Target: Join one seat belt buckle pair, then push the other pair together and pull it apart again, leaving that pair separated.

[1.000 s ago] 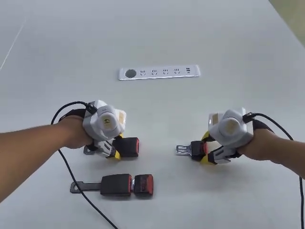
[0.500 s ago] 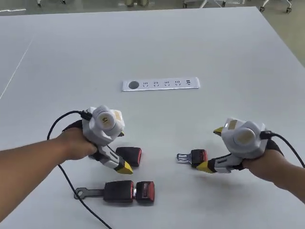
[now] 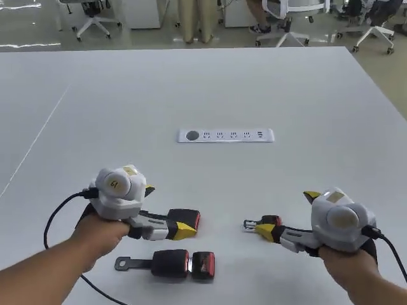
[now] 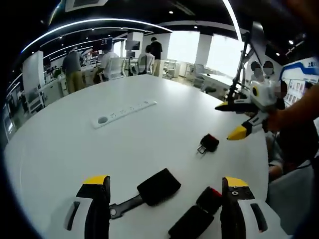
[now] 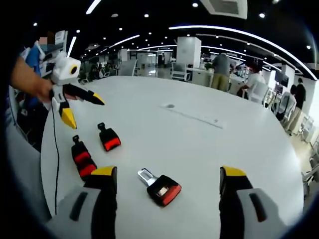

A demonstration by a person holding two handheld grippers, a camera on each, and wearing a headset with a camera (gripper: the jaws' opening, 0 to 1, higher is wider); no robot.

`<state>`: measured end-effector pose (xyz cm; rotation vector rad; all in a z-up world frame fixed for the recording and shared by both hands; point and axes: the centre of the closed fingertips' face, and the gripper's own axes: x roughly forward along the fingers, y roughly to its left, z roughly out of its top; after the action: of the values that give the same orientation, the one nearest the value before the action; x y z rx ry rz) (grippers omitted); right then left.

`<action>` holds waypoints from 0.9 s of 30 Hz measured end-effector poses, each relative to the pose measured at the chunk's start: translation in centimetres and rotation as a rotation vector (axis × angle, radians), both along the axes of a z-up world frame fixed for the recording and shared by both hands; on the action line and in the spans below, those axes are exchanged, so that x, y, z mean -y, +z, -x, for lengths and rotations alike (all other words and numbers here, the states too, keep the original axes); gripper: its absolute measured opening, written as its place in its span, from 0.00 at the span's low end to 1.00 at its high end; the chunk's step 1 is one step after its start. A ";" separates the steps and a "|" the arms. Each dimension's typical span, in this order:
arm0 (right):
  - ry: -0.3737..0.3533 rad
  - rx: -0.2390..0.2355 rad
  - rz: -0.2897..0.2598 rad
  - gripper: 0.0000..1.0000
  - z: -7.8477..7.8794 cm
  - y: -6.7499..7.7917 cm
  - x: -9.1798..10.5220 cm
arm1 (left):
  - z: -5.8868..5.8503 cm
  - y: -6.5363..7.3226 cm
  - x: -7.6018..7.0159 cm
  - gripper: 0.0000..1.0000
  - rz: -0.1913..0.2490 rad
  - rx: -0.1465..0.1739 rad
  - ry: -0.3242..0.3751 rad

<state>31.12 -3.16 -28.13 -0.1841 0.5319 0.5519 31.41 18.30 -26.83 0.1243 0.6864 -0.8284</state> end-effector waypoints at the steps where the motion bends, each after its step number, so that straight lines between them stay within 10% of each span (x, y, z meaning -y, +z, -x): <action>1: -0.003 0.002 -0.005 0.88 0.1 0.1 -0.1 | 0.2 0.1 -0.1 0.96 0.000 0.001 0.004; 13: -0.044 0.073 -0.056 0.96 5.5 2.5 -0.5 | 7.1 1.4 -3.2 1.00 0.135 -0.007 0.160; 27: -0.023 0.082 -0.073 0.99 11.7 3.2 -1.3 | 14.0 1.9 -6.6 1.00 0.164 -0.033 0.215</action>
<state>19.42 -1.87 -24.93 -0.1302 0.4325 0.5385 17.37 24.94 -24.97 -0.1098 0.6478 -0.6777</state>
